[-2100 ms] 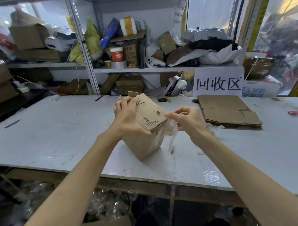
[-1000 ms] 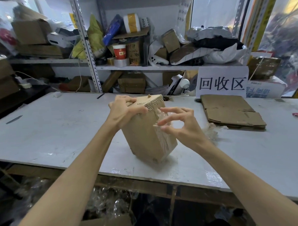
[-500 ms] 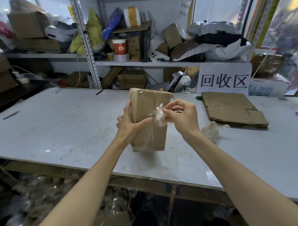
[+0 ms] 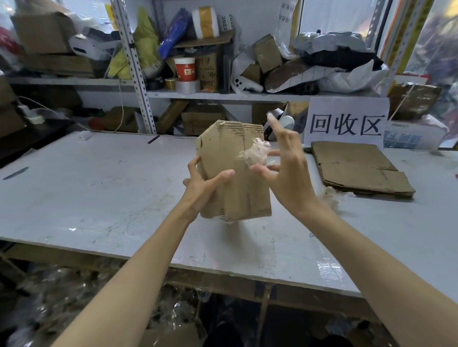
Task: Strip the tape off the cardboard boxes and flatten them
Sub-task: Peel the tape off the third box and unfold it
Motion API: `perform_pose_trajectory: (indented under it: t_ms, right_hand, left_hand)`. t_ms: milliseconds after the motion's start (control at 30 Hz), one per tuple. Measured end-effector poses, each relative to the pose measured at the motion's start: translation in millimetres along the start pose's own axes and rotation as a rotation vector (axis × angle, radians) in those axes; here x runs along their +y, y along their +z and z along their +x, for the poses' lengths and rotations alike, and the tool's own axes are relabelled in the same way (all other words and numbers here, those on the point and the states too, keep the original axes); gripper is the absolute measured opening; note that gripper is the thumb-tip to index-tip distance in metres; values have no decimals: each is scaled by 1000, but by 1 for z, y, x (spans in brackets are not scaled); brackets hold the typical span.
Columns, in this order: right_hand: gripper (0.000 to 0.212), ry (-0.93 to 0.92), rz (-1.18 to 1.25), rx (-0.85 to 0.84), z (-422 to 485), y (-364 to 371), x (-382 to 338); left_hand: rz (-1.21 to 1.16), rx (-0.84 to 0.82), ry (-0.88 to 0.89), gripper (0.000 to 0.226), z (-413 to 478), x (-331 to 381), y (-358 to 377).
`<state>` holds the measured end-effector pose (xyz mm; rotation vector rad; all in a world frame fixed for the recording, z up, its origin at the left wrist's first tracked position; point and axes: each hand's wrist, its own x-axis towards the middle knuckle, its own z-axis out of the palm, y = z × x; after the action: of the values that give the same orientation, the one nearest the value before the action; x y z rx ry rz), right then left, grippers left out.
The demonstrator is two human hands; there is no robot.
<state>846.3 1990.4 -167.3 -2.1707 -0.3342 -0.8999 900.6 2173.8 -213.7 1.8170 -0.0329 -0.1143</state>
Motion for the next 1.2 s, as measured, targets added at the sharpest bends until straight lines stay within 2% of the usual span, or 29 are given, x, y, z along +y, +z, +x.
perform_pose_trajectory:
  t_ms: [67, 167, 233, 300, 467, 567, 600, 633, 700, 733, 767, 800, 833, 967, 1000, 1067, 1133, 1200]
  right_hand:
    - [70, -143, 16, 1, -1, -3, -2]
    - [63, -288, -177, -196, 1, -8, -2]
    - [47, -352, -284, -183, 2, -9, -1]
    - [31, -283, -255, -158, 5, -9, -4]
    - [16, 76, -27, -563, 19, -20, -4]
    - [16, 163, 93, -670, 24, -28, -2]
    - [21, 177, 98, -634, 25, -29, -3]
    - [33, 181, 46, -527, 27, -29, -2]
    - [50, 109, -196, -199, 27, -28, 1]
    - [43, 40, -317, -71, 23, -25, 0]
    - [28, -23, -381, -17, 18, -19, -3]
    - [14, -62, -378, -25, 11, -13, -5]
    - [10, -77, -331, -50, 4, -8, -5]
    - [27, 10, -24, -196, -2, -9, 1]
    - [37, 23, 5, -244, -2, -12, 0]
    - [57, -28, -104, -307, -7, -11, 0]
    - [50, -106, -214, -238, -13, -9, 1]
    - [32, -114, -181, -180, -16, -11, 1]
  left_hand:
    - [-44, -53, -38, 119, -4, 5, -2]
    - [-114, -102, -61, 112, -12, 7, -6]
    - [-96, -115, -47, 113, -17, 4, -7]
    - [-84, -90, -44, 114, -21, 0, -5]
    - [-106, -60, -47, 115, -21, -4, -5]
    - [-62, -111, 3, 111, -20, -3, -4]
    - [-54, -124, 3, 108, -19, -4, -5]
    - [-48, -138, 3, 103, -18, -4, -5]
    - [-37, -160, 4, 99, -18, -3, -4]
    - [-34, -158, 4, 100, -17, -3, -4]
    - [-34, -146, 2, 104, -17, -4, -3]
    - [-39, -133, 0, 108, -18, -5, -3]
    - [-48, -123, -1, 110, -18, -6, -3]
    - [-47, -143, -13, 109, -20, -11, -7]
    - [-45, -139, -24, 109, -20, -12, -7]
    - [-53, -118, -52, 111, -21, -12, -7]
    - [-50, -111, -45, 111, -22, -11, -5]
    - [-62, -101, -30, 112, -24, -8, -5]
